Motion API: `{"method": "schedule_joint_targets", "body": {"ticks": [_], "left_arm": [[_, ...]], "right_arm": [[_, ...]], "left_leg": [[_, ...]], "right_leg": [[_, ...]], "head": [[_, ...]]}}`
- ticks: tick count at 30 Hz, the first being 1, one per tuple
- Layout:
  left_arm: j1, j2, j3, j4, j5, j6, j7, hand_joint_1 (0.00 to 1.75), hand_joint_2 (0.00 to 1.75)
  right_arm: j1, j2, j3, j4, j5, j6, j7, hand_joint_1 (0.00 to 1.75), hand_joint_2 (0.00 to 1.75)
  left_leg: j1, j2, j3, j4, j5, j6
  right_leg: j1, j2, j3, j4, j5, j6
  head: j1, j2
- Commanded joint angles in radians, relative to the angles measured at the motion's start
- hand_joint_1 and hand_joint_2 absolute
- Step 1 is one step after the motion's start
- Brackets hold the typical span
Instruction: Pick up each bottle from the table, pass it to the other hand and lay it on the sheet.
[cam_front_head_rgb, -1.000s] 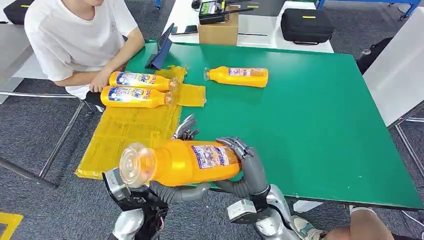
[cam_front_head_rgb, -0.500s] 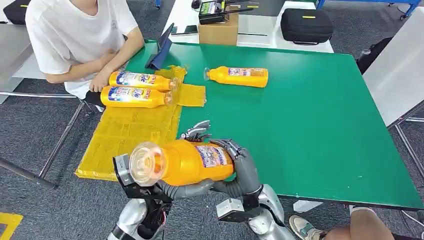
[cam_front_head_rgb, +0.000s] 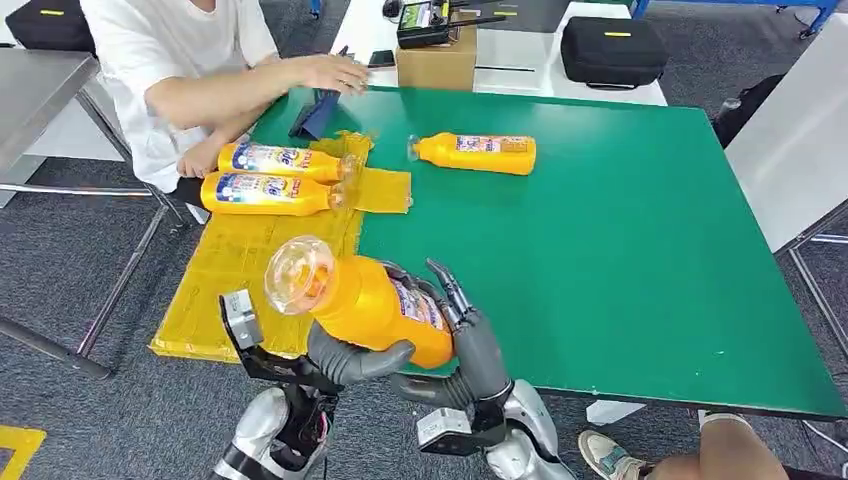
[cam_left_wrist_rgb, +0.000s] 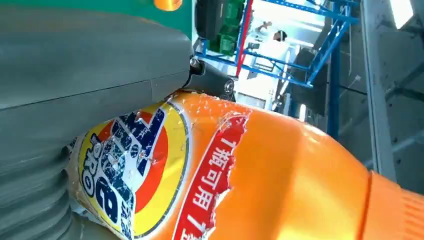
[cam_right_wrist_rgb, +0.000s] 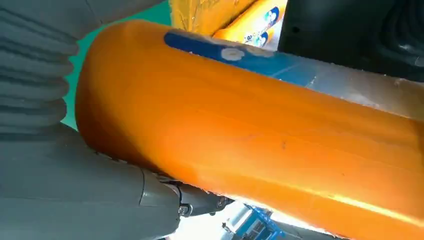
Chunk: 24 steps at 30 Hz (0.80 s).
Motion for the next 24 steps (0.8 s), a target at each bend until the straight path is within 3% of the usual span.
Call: {"method": "schedule_joint_targets", "body": {"ticks": [1, 2, 4, 5, 8, 10, 15, 21, 24], "left_arm": [[-0.055, -0.007, 0.055, 0.045, 0.006, 0.076, 0.004, 1.75, 1.75], [-0.065, -0.006, 0.071, 0.043, 0.006, 0.096, 0.005, 1.75, 1.75], [-0.108, -0.002, 0.087, 0.062, -0.022, 0.157, 0.006, 1.75, 1.75], [-0.131, 0.001, 0.101, 0.075, -0.085, 0.229, -0.014, 1.75, 1.75], [-0.196, 0.046, 0.137, 0.156, -0.431, 0.49, -0.001, 1.75, 1.75], [-0.218, 0.068, 0.179, 0.212, -0.571, 0.549, 0.009, 1.75, 1.75], [-0.244, 0.111, 0.26, 0.283, -0.761, 0.552, -0.007, 1.75, 1.75], [-0.262, 0.143, 0.241, 0.323, -0.931, 0.558, 0.022, 1.75, 1.75], [-0.308, 0.194, 0.194, 0.44, -1.145, 0.525, 0.078, 1.75, 1.75]], "right_arm": [[0.007, 0.0, 0.03, 0.031, -0.003, -0.033, -0.012, 0.0, 0.0], [0.013, 0.0, 0.026, 0.025, -0.003, -0.051, -0.018, 0.0, 0.0], [-0.016, -0.064, 0.154, -0.054, -0.021, -0.272, -0.031, 0.0, 0.0], [0.003, -0.057, 0.134, -0.086, -0.065, -0.251, -0.031, 0.0, 0.0], [0.047, -0.056, 0.089, -0.219, -0.009, -0.257, -0.031, 0.0, 0.0], [0.062, -0.056, 0.052, -0.267, -0.006, -0.238, -0.031, 0.0, 0.0], [0.059, -0.068, -0.016, -0.286, -0.067, -0.208, -0.031, 0.0, 0.0], [0.056, -0.078, -0.012, -0.266, -0.086, -0.214, -0.031, 0.0, 0.0], [0.049, -0.085, -0.002, -0.274, -0.105, -0.2, -0.031, 0.0, 0.0]], "left_leg": [[0.001, -0.001, 0.002, -0.001, 0.0, -0.001], [0.001, 0.0, 0.004, 0.0, -0.001, -0.001], [0.001, 0.0, 0.005, 0.0, -0.002, -0.002], [0.001, -0.001, 0.001, 0.0, 0.0, -0.001], [0.001, -0.001, 0.003, 0.001, -0.001, -0.002], [0.0, -0.001, 0.002, -0.001, 0.0, -0.001], [0.001, 0.002, 0.006, -0.002, -0.001, -0.002], [0.001, 0.0, 0.004, -0.001, 0.0, -0.001], [0.0, 0.0, 0.004, -0.001, 0.0, -0.001]], "right_leg": [[0.001, -0.001, 0.002, -0.001, -0.001, -0.001], [0.001, -0.001, 0.004, -0.001, -0.001, -0.002], [0.002, -0.002, 0.005, 0.0, -0.002, -0.002], [0.001, -0.002, 0.002, 0.0, -0.001, -0.001], [0.002, -0.002, 0.004, 0.001, -0.002, -0.002], [0.0, -0.002, 0.002, 0.0, -0.001, -0.001], [0.001, 0.001, 0.006, -0.001, -0.001, -0.002], [0.001, -0.001, 0.004, -0.001, -0.001, -0.002], [0.0, -0.001, 0.003, -0.001, -0.001, -0.002]], "head": [[0.0, 0.0], [0.0, 0.0], [0.0, 0.0], [0.0, 0.0], [0.0, 0.0], [0.0, 0.0], [0.0, 0.0], [0.0, 0.0], [0.0, 0.0]]}}
